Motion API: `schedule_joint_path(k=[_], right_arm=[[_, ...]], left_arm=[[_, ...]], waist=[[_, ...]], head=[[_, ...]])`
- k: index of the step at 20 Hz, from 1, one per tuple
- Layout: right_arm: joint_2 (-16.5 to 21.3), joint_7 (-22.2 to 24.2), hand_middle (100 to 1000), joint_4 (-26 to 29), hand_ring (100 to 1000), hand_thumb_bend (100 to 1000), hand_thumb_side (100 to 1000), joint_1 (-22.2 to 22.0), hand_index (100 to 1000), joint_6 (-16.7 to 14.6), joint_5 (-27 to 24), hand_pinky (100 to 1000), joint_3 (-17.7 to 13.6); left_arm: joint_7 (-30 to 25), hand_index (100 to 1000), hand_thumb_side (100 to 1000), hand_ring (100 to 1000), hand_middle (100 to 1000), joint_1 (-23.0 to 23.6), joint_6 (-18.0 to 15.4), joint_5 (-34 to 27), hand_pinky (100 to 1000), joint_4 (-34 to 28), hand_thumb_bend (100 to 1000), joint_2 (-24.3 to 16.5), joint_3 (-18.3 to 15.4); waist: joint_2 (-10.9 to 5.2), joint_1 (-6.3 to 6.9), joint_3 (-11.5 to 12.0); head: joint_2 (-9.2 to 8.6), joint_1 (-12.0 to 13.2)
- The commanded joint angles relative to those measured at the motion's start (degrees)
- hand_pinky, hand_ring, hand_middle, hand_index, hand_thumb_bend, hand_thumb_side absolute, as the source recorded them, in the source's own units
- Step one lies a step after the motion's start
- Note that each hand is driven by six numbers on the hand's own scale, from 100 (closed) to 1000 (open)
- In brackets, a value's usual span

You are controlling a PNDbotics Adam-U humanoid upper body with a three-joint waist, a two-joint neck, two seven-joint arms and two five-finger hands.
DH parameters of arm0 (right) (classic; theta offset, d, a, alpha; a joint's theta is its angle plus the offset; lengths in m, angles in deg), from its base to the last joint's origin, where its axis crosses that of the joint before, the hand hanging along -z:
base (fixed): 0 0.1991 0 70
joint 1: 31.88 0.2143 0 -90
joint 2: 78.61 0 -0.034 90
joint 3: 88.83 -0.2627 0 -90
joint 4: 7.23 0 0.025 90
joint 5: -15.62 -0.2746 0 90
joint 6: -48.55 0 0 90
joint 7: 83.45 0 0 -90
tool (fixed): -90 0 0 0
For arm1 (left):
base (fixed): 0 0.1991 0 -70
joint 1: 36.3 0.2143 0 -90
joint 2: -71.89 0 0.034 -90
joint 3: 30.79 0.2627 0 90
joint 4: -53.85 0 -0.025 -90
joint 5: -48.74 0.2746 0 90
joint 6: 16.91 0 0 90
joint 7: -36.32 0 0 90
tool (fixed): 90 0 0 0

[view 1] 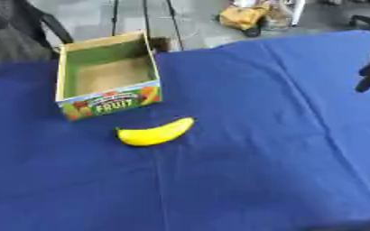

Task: Pick up objects on the table and place them in the box.

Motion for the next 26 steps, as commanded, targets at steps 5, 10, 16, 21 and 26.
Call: schedule_joint_path(k=[5,10,16,21,26], right_arm=[[0.6,0.3,659,0.4,657,100,524,0.4,705,0.0,-0.2,546,-0.2],[0.6,0.2,659,0.3,657,100,525,0.4,705,0.0,-0.3,547,-0.2],[0.6,0.5,659,0.3,658,100,525,0.4,705,0.2,-0.2,547,-0.1],[0.6,0.7,659,0.2,658,100,524,0.5,705,0.2,-0.4,547,0.1],[0.6,1.1,659,0.2,658,100,524,0.6,705,0.1,-0.7,547,0.4]], left_arm=[[-0.7,621,841,508,480,-0.3,0.1,0.5,524,-0.1,207,-1.0,0.2],[-1.5,621,837,509,481,-0.3,0.3,1.0,524,0.3,195,-1.1,0.8],[-5.4,643,754,520,494,-1.2,-2.2,9.8,529,0.8,145,-3.6,2.9],[-15.1,720,585,548,531,-3.6,-7.2,28.4,559,4.8,208,-6.0,8.5],[-20.2,739,467,545,535,-8.4,-15.2,44.2,550,12.1,336,-5.8,14.5]], waist=[[-1.03,-0.32,0.2],[-1.15,-0.29,0.2],[-1.09,-0.11,0.0],[-1.22,-0.15,-0.3],[-1.38,-0.4,-0.9]], head=[[-0.53,0.5],[-0.36,0.5],[-0.04,0.4],[0.02,0.6],[-0.19,1.0]])
